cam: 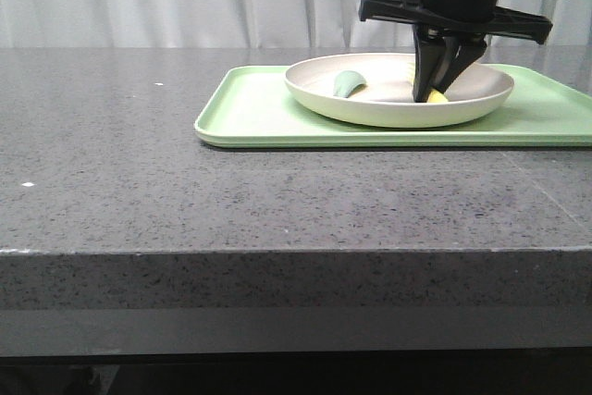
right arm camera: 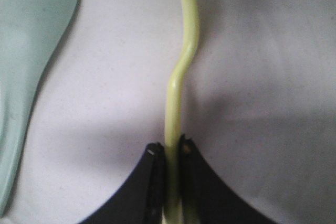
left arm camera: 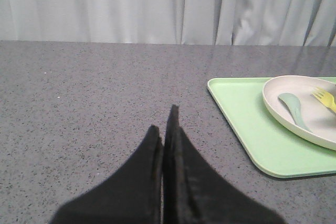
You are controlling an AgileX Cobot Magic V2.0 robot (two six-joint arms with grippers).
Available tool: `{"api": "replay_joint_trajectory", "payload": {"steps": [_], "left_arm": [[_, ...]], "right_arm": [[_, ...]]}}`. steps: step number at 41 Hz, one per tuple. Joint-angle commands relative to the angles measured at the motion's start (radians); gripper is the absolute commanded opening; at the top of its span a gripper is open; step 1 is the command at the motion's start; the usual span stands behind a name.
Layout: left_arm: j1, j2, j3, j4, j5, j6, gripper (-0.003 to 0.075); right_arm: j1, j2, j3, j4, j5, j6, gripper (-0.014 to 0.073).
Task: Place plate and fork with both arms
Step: 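Carry the fork with the right gripper beside the plate and release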
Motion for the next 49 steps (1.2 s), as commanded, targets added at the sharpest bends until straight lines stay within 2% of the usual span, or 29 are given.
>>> {"api": "replay_joint_trajectory", "payload": {"steps": [1, 10, 18, 33, 46, 49], "left_arm": [[-0.003, 0.001, -0.028, -0.008, -0.092, -0.007, -0.0018], [-0.003, 0.001, -0.028, -0.008, -0.092, -0.007, -0.0018], [-0.003, 0.001, -0.028, -0.008, -0.092, -0.007, -0.0018], [-0.003, 0.001, -0.028, -0.008, -0.092, -0.007, -0.0018], [-0.003, 0.001, -0.028, -0.008, -0.092, -0.007, -0.0018], [-0.003, 0.001, -0.028, -0.008, -0.092, -0.007, -0.0018]], "right_arm": [[-0.002, -0.054, -0.033, -0.002, -0.032, -0.002, -0.0025], [-0.01, -0.099, -0.033, -0.003, -0.057, -0.002, -0.0037], [-0.077, -0.161, -0.033, -0.015, -0.062, -0.004, -0.0037], [-0.232, -0.16, -0.032, -0.026, 0.008, -0.25, -0.0037], [-0.26, -0.075, -0.032, -0.027, 0.03, -0.274, -0.0034], [-0.26, -0.057, -0.032, -0.027, 0.044, -0.274, -0.0008]]}}
